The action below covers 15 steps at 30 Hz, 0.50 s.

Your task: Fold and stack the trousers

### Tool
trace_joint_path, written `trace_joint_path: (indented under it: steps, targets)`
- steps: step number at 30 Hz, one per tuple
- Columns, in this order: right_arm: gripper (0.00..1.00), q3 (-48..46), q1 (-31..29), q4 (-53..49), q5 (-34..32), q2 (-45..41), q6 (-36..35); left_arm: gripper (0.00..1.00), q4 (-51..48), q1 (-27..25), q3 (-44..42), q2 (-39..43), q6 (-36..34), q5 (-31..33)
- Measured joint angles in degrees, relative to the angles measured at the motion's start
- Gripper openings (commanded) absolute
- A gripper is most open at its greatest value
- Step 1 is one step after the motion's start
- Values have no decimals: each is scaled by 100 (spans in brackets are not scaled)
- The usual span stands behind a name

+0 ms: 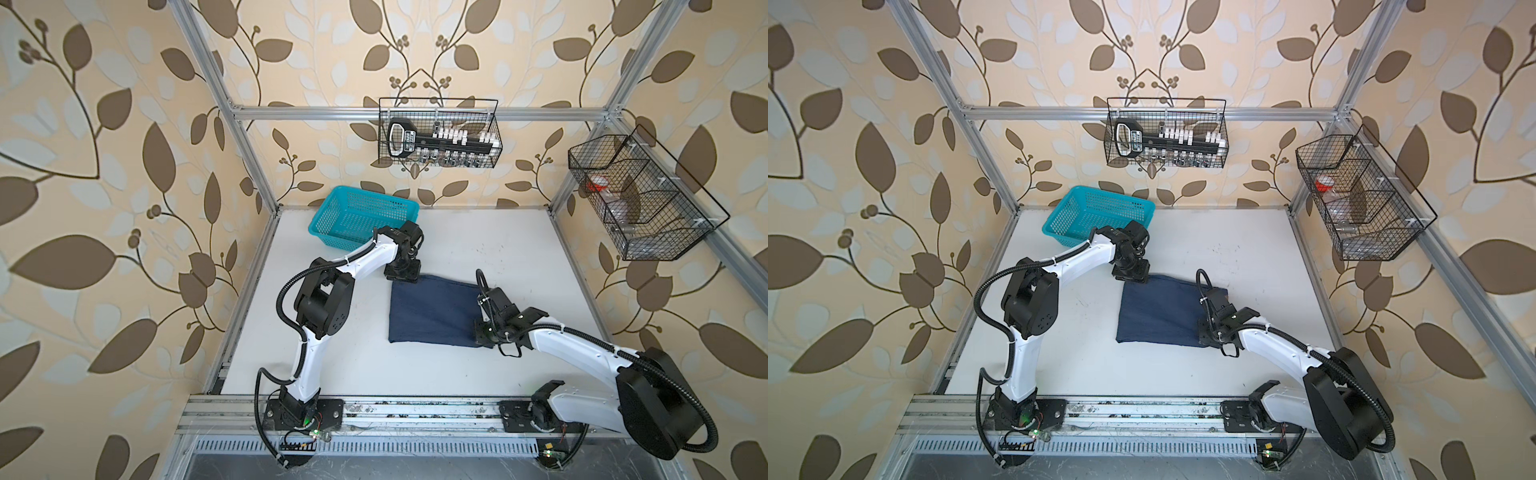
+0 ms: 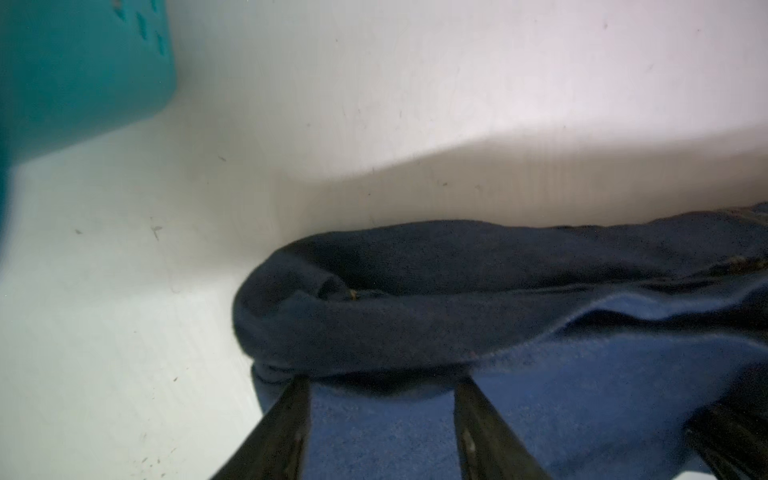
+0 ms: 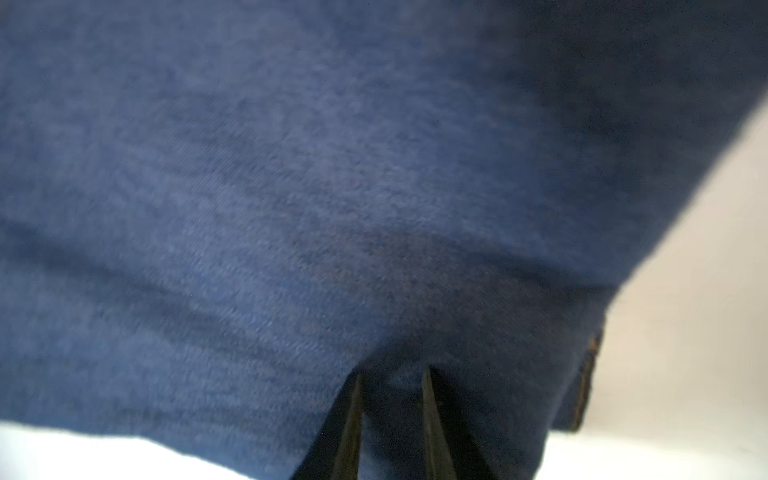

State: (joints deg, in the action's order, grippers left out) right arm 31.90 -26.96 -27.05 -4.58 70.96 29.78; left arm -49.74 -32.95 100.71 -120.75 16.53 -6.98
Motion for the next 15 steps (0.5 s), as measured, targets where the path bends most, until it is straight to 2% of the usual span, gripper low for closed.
trace_joint_path:
  steps: [6,9,12,15]
  targets:
    - [34,120,658,-302,-396,-2,-76,63,-107,0,315,17,-13,-2]
    - [42,358,732,-533,-647,-33,-267,65,-199,0,393,114,-15,-4]
    - [53,719,387,-603,-918,-317,-531,69,-376,0,404,361,-55,11]
    - [60,861,-297,-258,-1104,-704,-660,73,-463,2,286,848,-140,50]
